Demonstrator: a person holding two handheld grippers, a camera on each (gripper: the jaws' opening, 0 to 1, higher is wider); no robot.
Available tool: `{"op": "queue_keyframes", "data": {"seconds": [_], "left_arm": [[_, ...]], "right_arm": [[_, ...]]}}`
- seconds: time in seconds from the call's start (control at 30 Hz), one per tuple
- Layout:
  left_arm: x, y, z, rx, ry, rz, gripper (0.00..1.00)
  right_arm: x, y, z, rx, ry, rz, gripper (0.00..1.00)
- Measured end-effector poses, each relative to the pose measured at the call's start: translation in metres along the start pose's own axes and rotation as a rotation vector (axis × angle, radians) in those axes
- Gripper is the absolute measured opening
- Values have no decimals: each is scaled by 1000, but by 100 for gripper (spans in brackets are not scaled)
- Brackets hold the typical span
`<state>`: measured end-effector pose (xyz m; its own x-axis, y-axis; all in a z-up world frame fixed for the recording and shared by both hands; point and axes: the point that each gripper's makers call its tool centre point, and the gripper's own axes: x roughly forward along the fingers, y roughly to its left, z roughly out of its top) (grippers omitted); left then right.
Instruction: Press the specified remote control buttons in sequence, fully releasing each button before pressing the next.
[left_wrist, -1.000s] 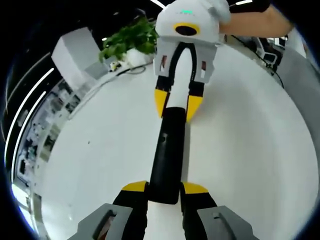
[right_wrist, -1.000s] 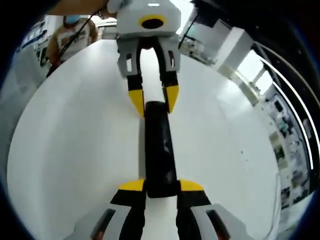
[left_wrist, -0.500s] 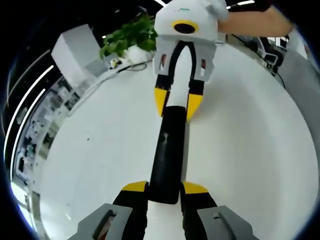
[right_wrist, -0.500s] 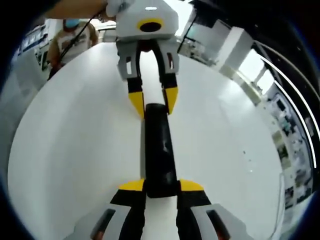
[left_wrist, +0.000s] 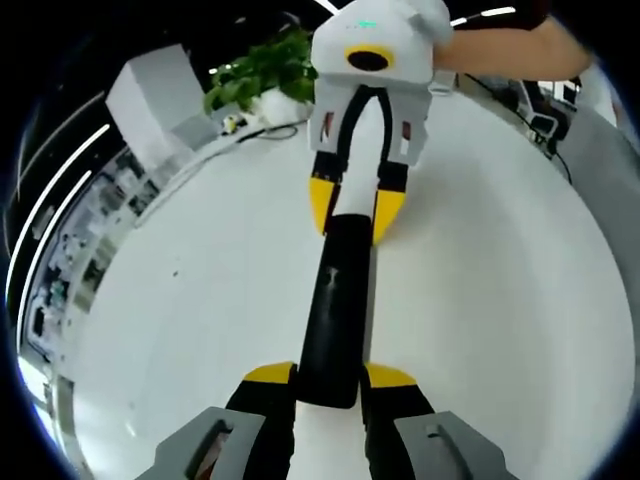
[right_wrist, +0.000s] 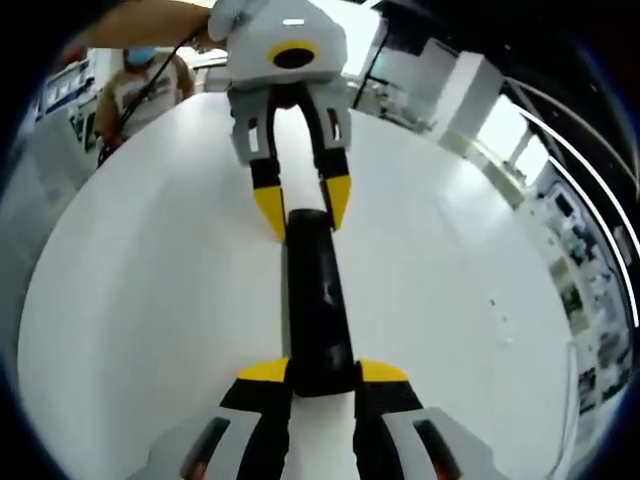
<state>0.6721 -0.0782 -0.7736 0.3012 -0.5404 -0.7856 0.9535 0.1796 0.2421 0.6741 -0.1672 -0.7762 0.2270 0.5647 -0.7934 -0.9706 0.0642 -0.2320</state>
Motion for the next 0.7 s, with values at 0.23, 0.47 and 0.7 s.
{"op": "queue_keyframes", "data": {"seconds": [0.23,0.47,0.7], "left_arm": [[0,0,-1,-10,-2,-14,24],[0,0,-1,-42,-17,-38,24],[0,0,-2,-53,-25,-53,24]], "right_arm": [[0,0,0,8,-4,15,20],[2,-3,-1,42,-22,28,21],[3,-2,-2,75,-34,39,21]]}}
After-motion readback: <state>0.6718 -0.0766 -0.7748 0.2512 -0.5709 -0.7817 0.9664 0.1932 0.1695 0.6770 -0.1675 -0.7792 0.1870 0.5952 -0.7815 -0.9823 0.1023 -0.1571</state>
